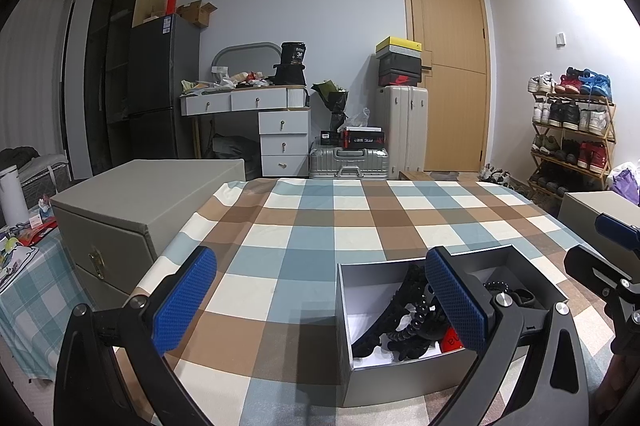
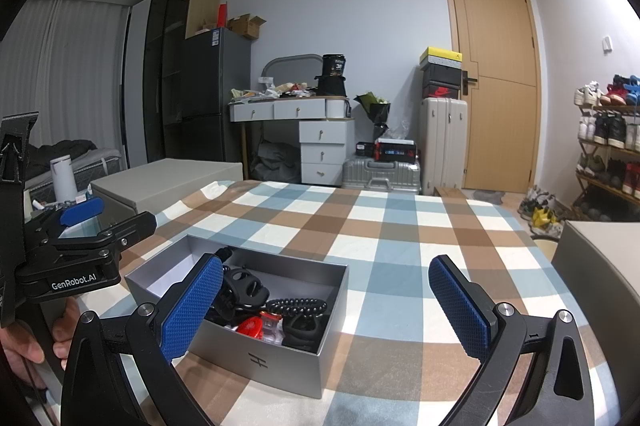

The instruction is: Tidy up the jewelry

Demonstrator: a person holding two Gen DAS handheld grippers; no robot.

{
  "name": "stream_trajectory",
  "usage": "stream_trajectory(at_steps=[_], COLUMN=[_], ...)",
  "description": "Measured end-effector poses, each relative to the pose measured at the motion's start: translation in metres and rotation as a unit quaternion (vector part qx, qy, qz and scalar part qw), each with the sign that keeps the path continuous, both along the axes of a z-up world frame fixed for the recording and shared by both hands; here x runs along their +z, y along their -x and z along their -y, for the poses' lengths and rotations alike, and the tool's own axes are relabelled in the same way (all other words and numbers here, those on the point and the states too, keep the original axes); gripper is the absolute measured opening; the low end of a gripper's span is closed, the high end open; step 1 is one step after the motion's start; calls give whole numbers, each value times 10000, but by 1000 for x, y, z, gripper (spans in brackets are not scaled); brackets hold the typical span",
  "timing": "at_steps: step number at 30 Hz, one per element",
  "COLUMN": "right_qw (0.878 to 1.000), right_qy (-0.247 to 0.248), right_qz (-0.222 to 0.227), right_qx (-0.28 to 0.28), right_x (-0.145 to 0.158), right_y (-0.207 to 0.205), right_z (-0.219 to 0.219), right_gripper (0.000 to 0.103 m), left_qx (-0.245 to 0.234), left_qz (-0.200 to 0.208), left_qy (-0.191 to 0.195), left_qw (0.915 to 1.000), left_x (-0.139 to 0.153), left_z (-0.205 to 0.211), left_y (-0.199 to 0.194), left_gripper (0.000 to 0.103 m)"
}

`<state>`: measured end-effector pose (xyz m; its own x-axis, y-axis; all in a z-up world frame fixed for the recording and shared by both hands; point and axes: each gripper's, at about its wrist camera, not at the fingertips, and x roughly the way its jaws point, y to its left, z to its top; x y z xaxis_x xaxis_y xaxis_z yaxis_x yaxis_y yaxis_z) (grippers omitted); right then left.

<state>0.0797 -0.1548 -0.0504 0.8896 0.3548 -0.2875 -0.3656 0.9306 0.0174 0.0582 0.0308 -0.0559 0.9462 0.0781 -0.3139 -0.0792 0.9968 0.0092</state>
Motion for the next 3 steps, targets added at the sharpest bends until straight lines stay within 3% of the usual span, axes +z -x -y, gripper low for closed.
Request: stream_trajectory(at_steps=[3], right_qw=[10000], right_qy=[0], right_qz=[0], right_qx=[-1], right_x=[0], right_y=[0], right_z=[0], right_gripper=[103], left_qx=[6], left_qz=[-3], left_qy=[1], left_qw=[10000], left_x=[0], left_z=[0], left_y=[0], left_gripper=[102])
